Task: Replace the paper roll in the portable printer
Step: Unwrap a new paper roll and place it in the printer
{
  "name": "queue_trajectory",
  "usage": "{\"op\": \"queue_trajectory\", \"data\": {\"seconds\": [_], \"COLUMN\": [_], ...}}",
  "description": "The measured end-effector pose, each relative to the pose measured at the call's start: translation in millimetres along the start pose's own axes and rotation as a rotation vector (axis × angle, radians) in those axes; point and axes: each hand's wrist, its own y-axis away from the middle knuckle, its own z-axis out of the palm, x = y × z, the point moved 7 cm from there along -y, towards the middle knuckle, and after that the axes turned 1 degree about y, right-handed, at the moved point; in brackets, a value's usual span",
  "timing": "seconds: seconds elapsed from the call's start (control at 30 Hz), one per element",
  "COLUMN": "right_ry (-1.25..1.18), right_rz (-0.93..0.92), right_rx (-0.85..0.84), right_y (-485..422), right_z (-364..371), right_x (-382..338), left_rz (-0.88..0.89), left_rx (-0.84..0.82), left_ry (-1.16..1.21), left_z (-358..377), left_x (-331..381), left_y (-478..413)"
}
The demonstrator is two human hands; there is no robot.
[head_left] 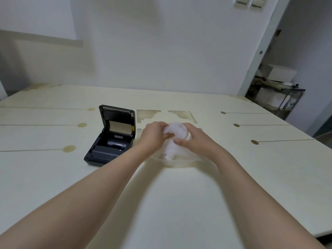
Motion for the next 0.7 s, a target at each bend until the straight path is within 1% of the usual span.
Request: {"op": "queue_trajectory", "data": {"seconds": [0.07, 0.13, 0.17, 0.2, 0.23, 0.27, 0.3, 0.37, 0.4, 0.47, 0.53, 0.6, 0.63, 0.67, 0.7], "right_ry": [0.131, 0.143, 0.105, 0.082, 0.074, 0.083, 0.097, 0.102, 0.094, 0.062, 0.022, 0.041, 0.085, 0.148, 0.219], "right_rz": [0.023, 0.096, 0.145, 0.180, 0.204, 0.215, 0.215, 0.207, 0.200, 0.173, 0.126, 0.048, 0.024, 0.018, 0.021], "right_rx": [0.131, 0.277, 0.320, 0.349, 0.376, 0.402, 0.425, 0.458, 0.466, 0.447, 0.376, 0.289, 0.272, 0.306, 0.389], "right_y": [-0.9, -2.3, -3.7, -4.0, -5.0, -5.2, -5.9, -6.0, -5.6, -4.7, -4.0, -1.7, 0.5, 4.5, 10.9], "right_z": [-4.2, -11.4, -13.5, -15.3, -16.3, -17.1, -17.3, -15.7, -14.6, -11.8, -7.4, -1.5, 0.2, -1.1, -5.1], "right_x": [5.3, 11.0, 15.1, 17.6, 19.3, 19.2, 18.9, 18.6, 18.6, 17.9, 14.8, 8.9, 6.9, 5.6, 3.1], "left_rz": [-0.022, 0.014, 0.081, 0.206, 0.334, 0.439, 0.483, 0.460, 0.425, 0.326, 0.248, 0.209, 0.190, 0.158, 0.110], "left_rx": [-0.021, 0.040, 0.092, 0.143, 0.152, 0.111, 0.025, -0.156, -0.197, -0.226, -0.248, -0.286, -0.296, -0.299, -0.303], "left_ry": [-0.028, -0.103, -0.115, -0.085, -0.055, -0.048, -0.076, -0.198, -0.249, -0.281, -0.303, -0.361, -0.382, -0.385, -0.359], "left_z": [4.0, 4.2, 1.7, -2.1, -5.3, -6.1, -2.2, 10.3, 13.7, 16.9, 19.4, 25.0, 27.1, 28.5, 29.7], "left_x": [-5.2, -6.6, -2.9, 4.7, 12.7, 20.2, 22.5, 16.3, 10.6, -2.4, -10.3, -16.5, -19.3, -23.1, -26.7], "left_y": [-0.4, 2.7, 5.8, 9.5, 13.7, 18.5, 21.4, 24.5, 26.1, 28.3, 30.2, 31.0, 31.6, 31.8, 32.7]}}
